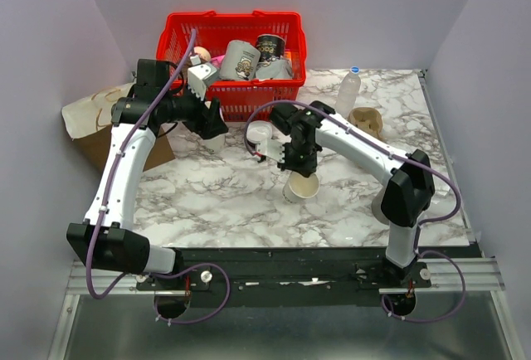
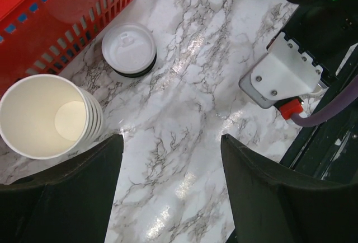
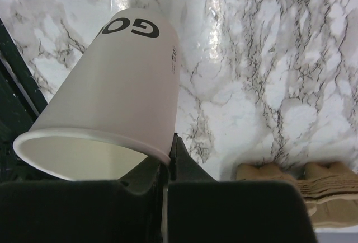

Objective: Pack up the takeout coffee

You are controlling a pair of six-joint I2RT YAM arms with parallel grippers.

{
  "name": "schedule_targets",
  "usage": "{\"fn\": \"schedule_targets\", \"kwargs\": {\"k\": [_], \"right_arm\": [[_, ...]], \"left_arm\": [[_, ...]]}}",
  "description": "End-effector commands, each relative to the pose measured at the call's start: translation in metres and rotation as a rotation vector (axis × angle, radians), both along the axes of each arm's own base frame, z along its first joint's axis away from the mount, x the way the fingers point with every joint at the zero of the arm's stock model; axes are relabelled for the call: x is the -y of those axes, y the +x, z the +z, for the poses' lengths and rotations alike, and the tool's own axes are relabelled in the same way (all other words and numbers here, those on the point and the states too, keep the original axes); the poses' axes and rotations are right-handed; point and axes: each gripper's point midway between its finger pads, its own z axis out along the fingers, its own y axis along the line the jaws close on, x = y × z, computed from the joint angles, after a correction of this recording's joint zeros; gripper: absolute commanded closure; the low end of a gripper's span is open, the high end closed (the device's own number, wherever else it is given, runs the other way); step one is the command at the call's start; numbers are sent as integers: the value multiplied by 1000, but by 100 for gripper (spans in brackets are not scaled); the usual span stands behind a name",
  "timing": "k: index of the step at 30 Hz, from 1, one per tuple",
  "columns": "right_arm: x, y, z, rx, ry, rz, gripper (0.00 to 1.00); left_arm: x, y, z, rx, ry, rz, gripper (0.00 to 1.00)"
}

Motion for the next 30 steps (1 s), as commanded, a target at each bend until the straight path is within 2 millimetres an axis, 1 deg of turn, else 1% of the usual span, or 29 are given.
{"fn": "schedule_targets", "kwargs": {"k": [1,6,7,10,12,15,17,18,19,20,21,23,24,25,27,28,29,30], "right_arm": [[50,-36,-1,-116,-249,-30,90],[48,-35,-8,-131,-270,-35,84],[49,-35,-13,-145,-282,-39,82],[47,-36,-19,-167,-289,-44,80],[43,-38,-20,-180,-274,-53,79],[35,-40,-17,-195,-235,-65,70],[33,-38,-13,-182,-219,-68,58],[32,-36,-11,-177,-210,-71,55],[30,-33,-9,-169,-194,-74,51],[28,-33,-5,-165,-178,-79,49],[23,-26,5,-141,-139,-90,48],[16,-22,17,-129,-82,-101,46],[11,-17,33,-95,-26,-96,45],[10,-17,40,-86,2,-85,42],[7,-17,53,-68,58,-53,41],[9,-20,63,-57,89,-39,39],[6,-26,67,-74,134,12,37],[5,-17,75,-29,199,4,37]], "left_arm": [[-1,5,7,37,-6,28,21],[3,4,6,28,-11,18,21],[3,4,4,20,-9,18,21],[5,1,2,16,-2,11,21],[5,0,1,11,0,8,21],[6,-2,0,13,5,2,21],[6,-2,-1,12,8,4,21],[6,-2,-2,11,10,4,21],[6,-2,0,17,9,5,21],[6,-1,1,27,11,8,20],[5,1,2,36,15,11,20],[3,3,7,63,21,23,20],[1,5,7,70,32,38,20],[1,6,8,74,38,46,20],[1,8,8,78,42,63,20],[1,10,5,77,56,71,20],[3,11,3,73,63,73,20],[4,11,0,67,73,72,20]]}}
